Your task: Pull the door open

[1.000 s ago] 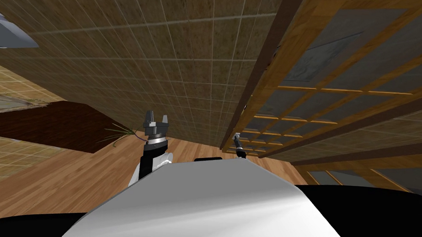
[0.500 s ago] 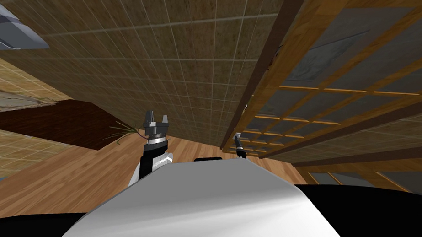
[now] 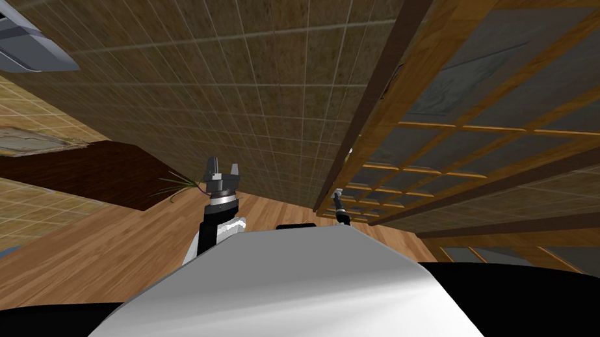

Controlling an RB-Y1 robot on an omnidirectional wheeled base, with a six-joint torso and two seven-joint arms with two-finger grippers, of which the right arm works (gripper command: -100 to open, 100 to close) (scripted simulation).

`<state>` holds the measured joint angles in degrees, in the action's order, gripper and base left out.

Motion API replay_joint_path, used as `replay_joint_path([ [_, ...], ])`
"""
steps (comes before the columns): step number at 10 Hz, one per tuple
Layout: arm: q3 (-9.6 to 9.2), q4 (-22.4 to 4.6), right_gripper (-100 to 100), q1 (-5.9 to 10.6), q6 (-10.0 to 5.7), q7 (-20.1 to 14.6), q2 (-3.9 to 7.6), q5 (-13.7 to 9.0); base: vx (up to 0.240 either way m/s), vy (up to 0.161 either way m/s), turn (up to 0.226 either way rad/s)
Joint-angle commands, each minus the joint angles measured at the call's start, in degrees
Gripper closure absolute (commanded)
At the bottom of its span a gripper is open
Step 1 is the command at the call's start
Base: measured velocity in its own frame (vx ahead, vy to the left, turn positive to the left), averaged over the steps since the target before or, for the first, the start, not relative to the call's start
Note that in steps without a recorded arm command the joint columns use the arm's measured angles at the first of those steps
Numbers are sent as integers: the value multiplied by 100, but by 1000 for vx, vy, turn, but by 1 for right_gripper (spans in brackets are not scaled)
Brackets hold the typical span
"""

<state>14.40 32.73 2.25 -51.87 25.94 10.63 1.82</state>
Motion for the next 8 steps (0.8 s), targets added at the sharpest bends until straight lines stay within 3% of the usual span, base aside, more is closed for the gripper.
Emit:
replay_joint_path([
  [1,11,113,100,-49,-4,-286,102,-123,-33,-5,34],
  [3,11,49,100,-49,-4,-339,102,-123,-17,4,9],
  [4,-42,114,100,-52,-5,-575,122,-193,-15,0,9],
  [6,-42,114,100,-52,-5,-575,122,-193,-9,-1,16],
  [8,-153,116,100,-57,-8,-952,162,-338,-22,-1,47],
])
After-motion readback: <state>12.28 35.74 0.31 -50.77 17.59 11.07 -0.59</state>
